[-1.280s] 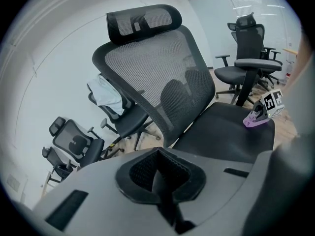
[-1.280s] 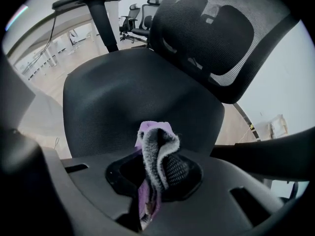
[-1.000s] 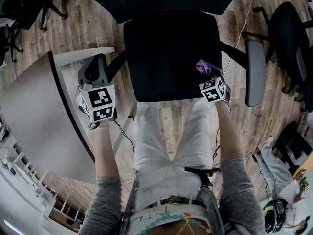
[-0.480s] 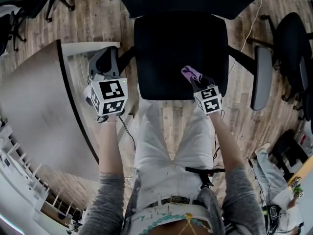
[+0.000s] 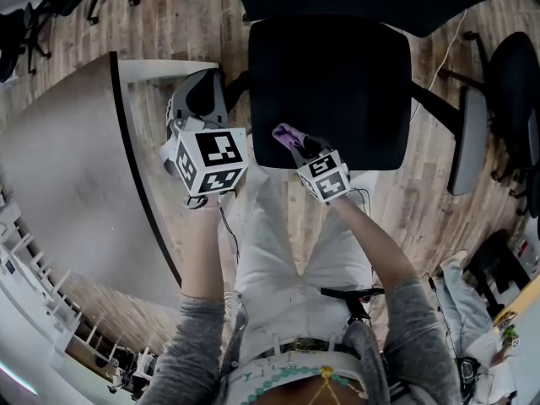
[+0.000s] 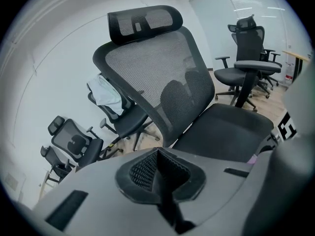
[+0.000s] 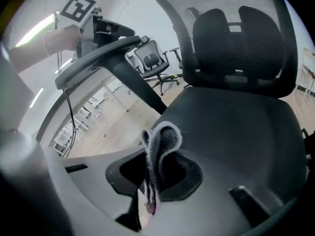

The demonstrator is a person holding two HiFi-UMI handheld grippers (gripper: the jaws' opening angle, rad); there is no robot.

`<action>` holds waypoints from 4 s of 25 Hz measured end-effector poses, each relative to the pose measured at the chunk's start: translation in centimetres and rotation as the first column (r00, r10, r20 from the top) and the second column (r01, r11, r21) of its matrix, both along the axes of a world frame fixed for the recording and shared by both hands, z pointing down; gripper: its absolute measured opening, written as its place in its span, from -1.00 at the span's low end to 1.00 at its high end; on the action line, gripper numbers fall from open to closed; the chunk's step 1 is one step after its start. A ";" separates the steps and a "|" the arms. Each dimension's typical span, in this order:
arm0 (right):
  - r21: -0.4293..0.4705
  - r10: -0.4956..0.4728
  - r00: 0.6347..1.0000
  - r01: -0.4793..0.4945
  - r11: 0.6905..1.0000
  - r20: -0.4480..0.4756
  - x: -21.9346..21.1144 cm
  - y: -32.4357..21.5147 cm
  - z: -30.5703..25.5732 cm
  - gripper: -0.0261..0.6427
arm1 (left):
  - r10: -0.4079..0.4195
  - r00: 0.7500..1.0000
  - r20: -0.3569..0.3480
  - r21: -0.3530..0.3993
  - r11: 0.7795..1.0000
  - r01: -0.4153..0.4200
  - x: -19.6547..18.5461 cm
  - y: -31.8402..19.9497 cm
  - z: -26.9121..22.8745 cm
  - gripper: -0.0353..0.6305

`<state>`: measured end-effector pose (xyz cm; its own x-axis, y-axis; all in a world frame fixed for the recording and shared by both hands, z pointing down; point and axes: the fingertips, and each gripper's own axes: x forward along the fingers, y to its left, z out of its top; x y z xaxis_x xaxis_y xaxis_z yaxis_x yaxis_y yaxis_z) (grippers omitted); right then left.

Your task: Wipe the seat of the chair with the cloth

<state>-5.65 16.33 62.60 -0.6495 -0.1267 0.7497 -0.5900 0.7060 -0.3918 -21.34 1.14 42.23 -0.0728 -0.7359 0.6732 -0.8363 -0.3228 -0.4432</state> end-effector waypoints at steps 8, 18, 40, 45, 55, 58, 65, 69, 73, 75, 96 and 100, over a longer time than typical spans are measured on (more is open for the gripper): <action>-0.084 -0.042 0.997 0.047 0.995 0.062 -6.6 3.1 0.6 -0.77 | 0.005 1.000 -0.024 0.000 1.000 -0.005 0.1 0.1 -0.2 -0.90; 0.051 -0.151 0.978 0.159 0.986 -0.141 -7.8 4.5 4.2 -0.77 | 0.016 0.998 -0.052 0.000 1.000 -0.016 0.2 0.2 -0.3 -0.90; 0.247 -0.429 0.870 0.483 0.840 -0.244 -7.6 5.5 5.4 -0.77 | 0.025 0.999 -0.026 0.003 1.000 -0.025 0.4 0.1 -0.4 -0.90; 0.257 -0.450 0.852 0.513 0.819 -0.267 -7.2 5.6 5.5 -0.77 | 0.027 0.999 -0.023 0.003 1.000 -0.027 0.4 0.1 -0.3 -0.90; 0.235 -0.459 0.838 0.529 0.815 -0.294 -5.2 5.3 6.1 -0.77 | 0.031 0.999 -0.006 0.003 1.000 -0.031 0.3 0.1 -0.2 -0.90; 0.229 -0.458 0.838 0.528 0.818 -0.296 -4.5 5.3 6.3 -0.77 | 0.031 1.000 -0.004 0.003 1.000 -0.031 0.3 0.1 -0.1 -0.90; 0.228 -0.468 0.831 0.539 0.811 -0.299 -3.4 5.2 6.5 -0.77 | 0.033 0.999 0.007 0.003 0.999 -0.033 0.4 0.1 -0.2 -0.90; 0.223 -0.469 0.828 0.542 0.810 -0.306 -2.7 5.1 6.6 -0.77 | 0.033 0.999 0.015 0.004 0.999 -0.033 0.4 0.0 -0.2 -0.90; 0.209 -0.459 0.835 0.529 0.823 -0.305 -2.0 4.9 6.7 -0.77 | 0.035 0.999 0.019 0.004 0.999 -0.035 0.3 0.0 -0.2 -0.90; 0.202 -0.455 0.837 0.524 0.828 -0.304 -1.8 4.9 6.8 -0.77 | 0.033 0.999 0.020 0.004 0.999 -0.033 0.3 0.0 -0.2 -0.90; 0.182 -0.469 0.810 0.551 0.815 -0.352 2.4 4.6 7.4 -0.77 | 0.034 0.999 0.025 0.005 0.999 -0.034 0.5 0.0 -0.3 -0.90; 0.178 -0.475 0.803 0.559 0.810 -0.359 3.3 4.6 7.6 -0.77 | 0.034 0.999 0.034 0.006 0.999 -0.035 0.3 0.1 -0.3 -0.90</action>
<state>-2.36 20.93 70.23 -0.4379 -0.0512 0.8975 -0.1602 0.9868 -0.0219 -21.00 1.24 41.96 -0.0700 -0.7427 0.6659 -0.8091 -0.3481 -0.4734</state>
